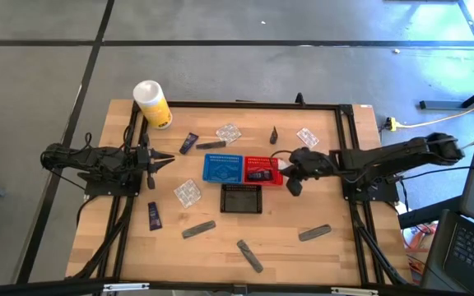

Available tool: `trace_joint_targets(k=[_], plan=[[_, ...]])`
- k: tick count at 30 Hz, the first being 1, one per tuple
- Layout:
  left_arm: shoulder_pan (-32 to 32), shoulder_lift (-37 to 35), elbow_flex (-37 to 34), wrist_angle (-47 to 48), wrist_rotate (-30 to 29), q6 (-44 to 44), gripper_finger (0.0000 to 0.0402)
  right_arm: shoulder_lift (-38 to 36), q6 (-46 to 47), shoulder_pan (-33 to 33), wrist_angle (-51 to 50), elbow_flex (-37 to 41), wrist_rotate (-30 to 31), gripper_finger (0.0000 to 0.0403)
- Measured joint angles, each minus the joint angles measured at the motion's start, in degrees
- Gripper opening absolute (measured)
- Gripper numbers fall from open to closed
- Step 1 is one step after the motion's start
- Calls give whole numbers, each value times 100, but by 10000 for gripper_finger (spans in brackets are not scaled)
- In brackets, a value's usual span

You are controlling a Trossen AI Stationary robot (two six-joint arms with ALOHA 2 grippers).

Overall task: Pick & Place Travel size toiletries
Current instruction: Put the white bandage into the black bin

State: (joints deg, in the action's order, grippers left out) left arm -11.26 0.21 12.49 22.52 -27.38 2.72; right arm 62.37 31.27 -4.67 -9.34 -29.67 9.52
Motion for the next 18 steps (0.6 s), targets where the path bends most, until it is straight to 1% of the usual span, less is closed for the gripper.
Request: trace_joint_targets(k=[8, 13, 18], plan=[[-1, -1, 1, 0, 0, -2, 37, 0, 243, -538, 588, 0, 11, 0], [-1, -2, 0, 0, 0, -2, 38, 0, 258, -878, 1269, 0, 20, 0], [0, -2, 2, 0, 0, 0, 36, 114, 229, -1167, 2018, -2, 192, 0]])
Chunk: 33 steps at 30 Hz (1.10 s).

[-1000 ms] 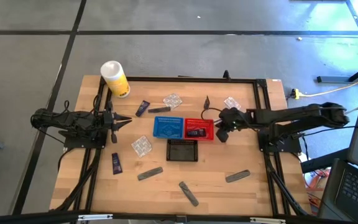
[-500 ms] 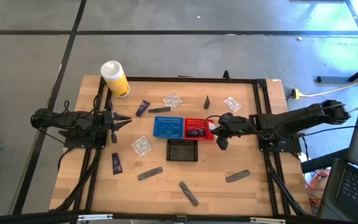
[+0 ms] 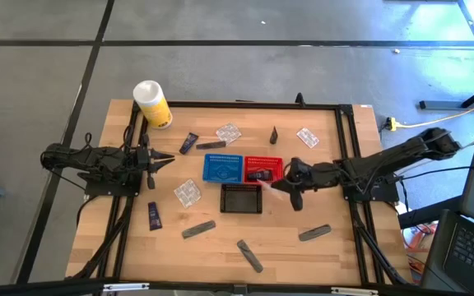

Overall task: Pick & Place Travel size toiletries
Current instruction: Put the white bandage into the black bin

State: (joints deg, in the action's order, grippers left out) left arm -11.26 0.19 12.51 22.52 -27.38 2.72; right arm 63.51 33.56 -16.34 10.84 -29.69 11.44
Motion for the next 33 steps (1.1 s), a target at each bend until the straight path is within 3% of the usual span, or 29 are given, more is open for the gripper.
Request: trace_joint_targets(k=[4, 18, 26, 33], plan=[[-1, -1, -2, 0, 0, 0, 35, 277, -115, -185, 633, -41, -9, 0], [-1, -1, -2, 0, 0, -1, 36, 2146, -917, -409, 972, -1545, 168, 0], [-1, 1, -1, 0, 0, 0, 37, 2562, -872, -295, 1985, -1200, 164, 0], [-1, 1, 0, 0, 0, -1, 36, 2609, -894, -328, 3725, -418, 55, 0]])
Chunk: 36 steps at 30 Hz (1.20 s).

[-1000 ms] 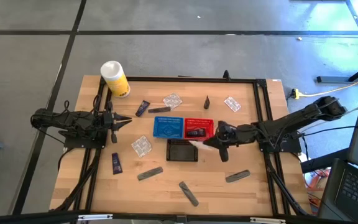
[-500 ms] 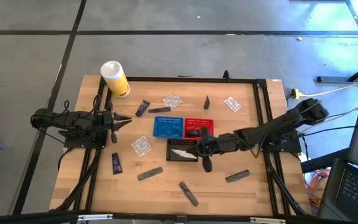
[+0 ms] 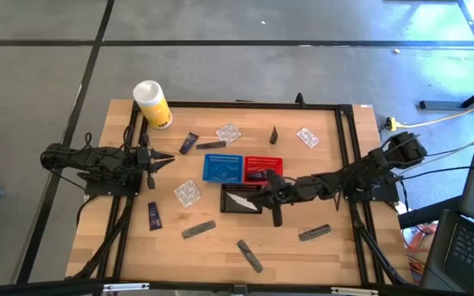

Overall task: Pick & Place Travel size toiletries
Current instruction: Put the white bandage into the black bin

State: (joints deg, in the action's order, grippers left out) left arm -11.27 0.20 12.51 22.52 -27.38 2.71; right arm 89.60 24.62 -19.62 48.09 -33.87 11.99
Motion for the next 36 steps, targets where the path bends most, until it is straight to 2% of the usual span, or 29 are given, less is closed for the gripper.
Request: trace_joint_targets(k=[5, 10, 15, 26, 36], plan=[[0, -1, 1, 0, 0, 1, 36, 196, 130, 7, 845, 433, 80, 0], [0, 0, 0, 0, 0, -1, 36, 722, 89, 42, 1706, 440, -284, 0], [0, -1, -1, 0, 0, 1, 38, 1199, 184, 82, 2373, 440, -390, 0], [2, -1, 1, 0, 0, -1, 35, 1725, 323, 327, 2557, 349, -503, 0], [0, 1, 1, 0, 0, 1, 36, 1911, 356, 406, 2582, 305, -581, 0]])
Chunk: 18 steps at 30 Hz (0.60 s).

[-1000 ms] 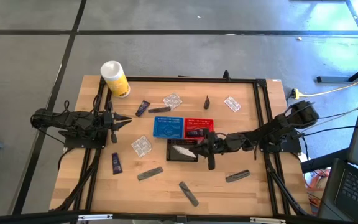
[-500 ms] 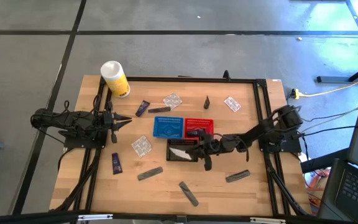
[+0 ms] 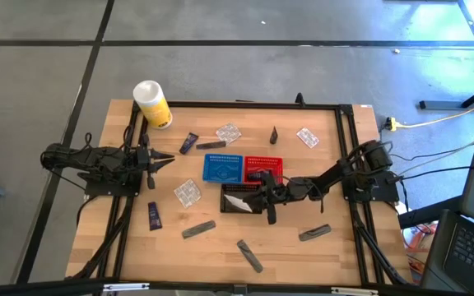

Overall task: Pick & Place Travel size toiletries
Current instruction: Put the white bandage into the black bin

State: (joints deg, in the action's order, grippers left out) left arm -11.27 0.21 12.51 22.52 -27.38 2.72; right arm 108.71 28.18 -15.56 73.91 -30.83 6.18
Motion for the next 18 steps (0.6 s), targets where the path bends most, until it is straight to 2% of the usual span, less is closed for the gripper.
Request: trace_joint_targets(k=[11, 18], plan=[[0, -1, -1, 0, 0, -1, 37, 141, 483, 165, -650, 0, -37, 0], [2, 0, -2, 0, 0, 0, 36, 125, 438, 165, -575, -149, -467, 0]])
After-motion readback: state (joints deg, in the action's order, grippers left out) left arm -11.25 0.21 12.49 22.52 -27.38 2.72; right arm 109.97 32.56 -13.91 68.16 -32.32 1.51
